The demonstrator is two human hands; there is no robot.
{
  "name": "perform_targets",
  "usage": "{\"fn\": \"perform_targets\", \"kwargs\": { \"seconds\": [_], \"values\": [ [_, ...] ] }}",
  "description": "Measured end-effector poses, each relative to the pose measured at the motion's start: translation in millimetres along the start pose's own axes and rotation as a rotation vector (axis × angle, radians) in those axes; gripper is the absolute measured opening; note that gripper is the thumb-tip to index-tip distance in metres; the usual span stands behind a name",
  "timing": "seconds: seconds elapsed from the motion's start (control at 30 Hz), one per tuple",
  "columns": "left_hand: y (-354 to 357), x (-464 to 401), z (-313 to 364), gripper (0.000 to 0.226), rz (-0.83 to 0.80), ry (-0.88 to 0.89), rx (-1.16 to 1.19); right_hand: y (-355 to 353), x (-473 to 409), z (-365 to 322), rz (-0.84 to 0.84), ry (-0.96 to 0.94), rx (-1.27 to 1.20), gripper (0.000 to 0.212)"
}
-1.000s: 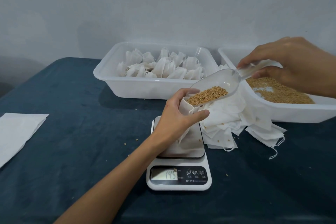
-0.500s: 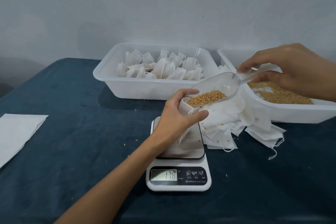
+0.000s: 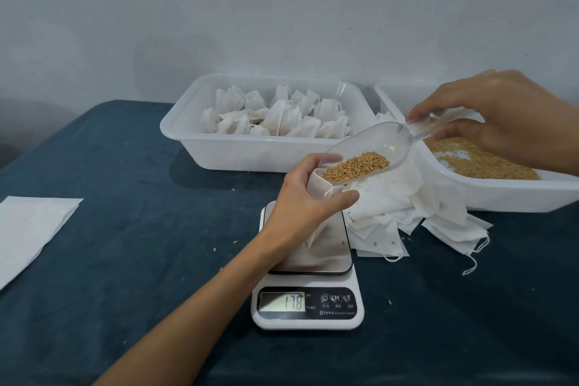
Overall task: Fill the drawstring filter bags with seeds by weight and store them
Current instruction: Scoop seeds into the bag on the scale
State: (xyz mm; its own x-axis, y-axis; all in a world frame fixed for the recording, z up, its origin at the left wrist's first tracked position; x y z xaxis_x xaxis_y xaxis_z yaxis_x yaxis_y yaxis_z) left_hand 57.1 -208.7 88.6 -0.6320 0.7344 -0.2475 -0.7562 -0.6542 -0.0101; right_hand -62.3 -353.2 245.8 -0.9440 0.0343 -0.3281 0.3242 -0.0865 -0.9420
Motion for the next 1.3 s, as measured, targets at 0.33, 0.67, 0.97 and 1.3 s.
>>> {"fn": "perform_targets", "kwargs": {
  "seconds": [0.33,0.67,0.97,1.3],
  "values": [
    [0,0,1,0.049,-0.001,0.006,-0.004,-7,-1,-5,0.029,-0.033,0.052,0.042],
    [1,0,0,0.051,-0.011,0.003,0.014,1,1,2,0.001,0.02,-0.017,0.038],
    [-1,0,1,0.05,-0.007,0.013,0.005,4,3,6,0.007,0.03,-0.027,0.038],
    [-1,2,3,0.049,0.001,0.0,0.0,-3,2,-4,0.041,-0.001,0.005,0.037]
  ]
}}
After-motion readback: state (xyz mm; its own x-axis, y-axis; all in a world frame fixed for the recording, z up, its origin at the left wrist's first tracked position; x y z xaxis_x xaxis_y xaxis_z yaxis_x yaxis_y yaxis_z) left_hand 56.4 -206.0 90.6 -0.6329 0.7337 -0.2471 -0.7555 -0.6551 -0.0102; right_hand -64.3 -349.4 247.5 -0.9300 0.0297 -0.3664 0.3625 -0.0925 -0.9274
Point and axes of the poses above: each hand's wrist, its own x-axis away from the middle knuckle, its own y-axis out of the palm, z = x × y, the point moved 10 cm from there along -x, towards the middle knuckle, and after that the axes turned 5 degrees about x, right-handed, at the moved point
